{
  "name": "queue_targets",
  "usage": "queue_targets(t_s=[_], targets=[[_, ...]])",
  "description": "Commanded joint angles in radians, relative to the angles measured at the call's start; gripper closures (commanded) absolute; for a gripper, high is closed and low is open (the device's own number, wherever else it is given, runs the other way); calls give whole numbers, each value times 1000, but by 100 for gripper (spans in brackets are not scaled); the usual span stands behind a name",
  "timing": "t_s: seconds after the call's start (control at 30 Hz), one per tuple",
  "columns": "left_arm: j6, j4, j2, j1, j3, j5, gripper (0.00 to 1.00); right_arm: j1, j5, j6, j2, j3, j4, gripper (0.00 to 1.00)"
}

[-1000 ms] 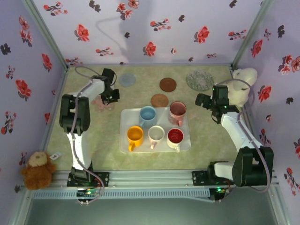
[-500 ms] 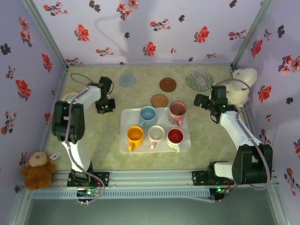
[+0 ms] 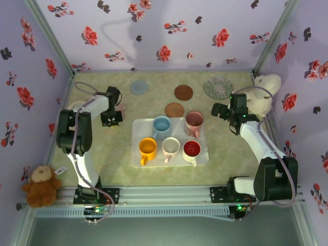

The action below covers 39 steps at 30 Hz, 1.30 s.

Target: Place the cup by the coaster

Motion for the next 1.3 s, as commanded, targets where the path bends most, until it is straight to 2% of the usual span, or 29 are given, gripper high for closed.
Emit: queue_targets(t_s=[0.0, 1.27], targets=[[21, 2, 46, 11, 48, -30, 99, 8, 8, 12, -4, 13, 11, 1], [29, 64, 150, 55, 146, -27, 100, 30, 19, 10, 31, 43, 8, 1]])
